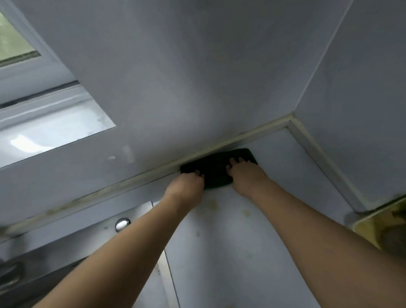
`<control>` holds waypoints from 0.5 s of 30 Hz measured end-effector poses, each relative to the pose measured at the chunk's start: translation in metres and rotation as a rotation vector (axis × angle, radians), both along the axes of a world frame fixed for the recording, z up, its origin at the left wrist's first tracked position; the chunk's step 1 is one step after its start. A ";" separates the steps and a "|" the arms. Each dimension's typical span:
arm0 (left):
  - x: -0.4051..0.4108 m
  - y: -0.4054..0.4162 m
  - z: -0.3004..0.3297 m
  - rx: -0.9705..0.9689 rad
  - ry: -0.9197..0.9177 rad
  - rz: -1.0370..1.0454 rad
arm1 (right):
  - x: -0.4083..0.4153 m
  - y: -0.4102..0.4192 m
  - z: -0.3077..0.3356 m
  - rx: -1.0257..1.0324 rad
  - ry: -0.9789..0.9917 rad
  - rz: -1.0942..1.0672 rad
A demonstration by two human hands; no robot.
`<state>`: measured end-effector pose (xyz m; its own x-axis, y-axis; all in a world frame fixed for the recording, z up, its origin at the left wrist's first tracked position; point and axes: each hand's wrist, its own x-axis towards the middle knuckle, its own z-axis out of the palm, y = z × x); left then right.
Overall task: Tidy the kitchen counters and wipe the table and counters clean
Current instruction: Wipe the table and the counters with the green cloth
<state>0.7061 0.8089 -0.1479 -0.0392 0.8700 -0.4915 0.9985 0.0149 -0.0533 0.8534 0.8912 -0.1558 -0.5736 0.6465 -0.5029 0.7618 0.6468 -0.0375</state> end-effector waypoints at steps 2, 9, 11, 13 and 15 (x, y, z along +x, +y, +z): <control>-0.020 -0.026 0.001 0.006 0.014 0.035 | -0.023 -0.016 -0.002 -0.008 0.005 0.050; -0.034 -0.093 -0.003 0.026 0.052 0.143 | -0.051 -0.067 -0.001 0.003 -0.027 0.175; -0.028 -0.108 -0.003 0.009 0.047 0.143 | -0.043 -0.084 0.002 0.003 -0.030 0.185; -0.021 -0.125 -0.001 -0.006 0.034 0.139 | -0.035 -0.104 0.004 -0.002 -0.051 0.191; -0.014 -0.138 0.000 -0.019 0.026 0.124 | -0.026 -0.121 0.007 0.005 -0.071 0.191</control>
<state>0.6917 0.6710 -0.1479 -0.1591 0.8481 -0.5053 0.9873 0.1370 -0.0808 0.8270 0.7701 -0.1486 -0.6489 0.5321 -0.5439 0.6261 0.7796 0.0156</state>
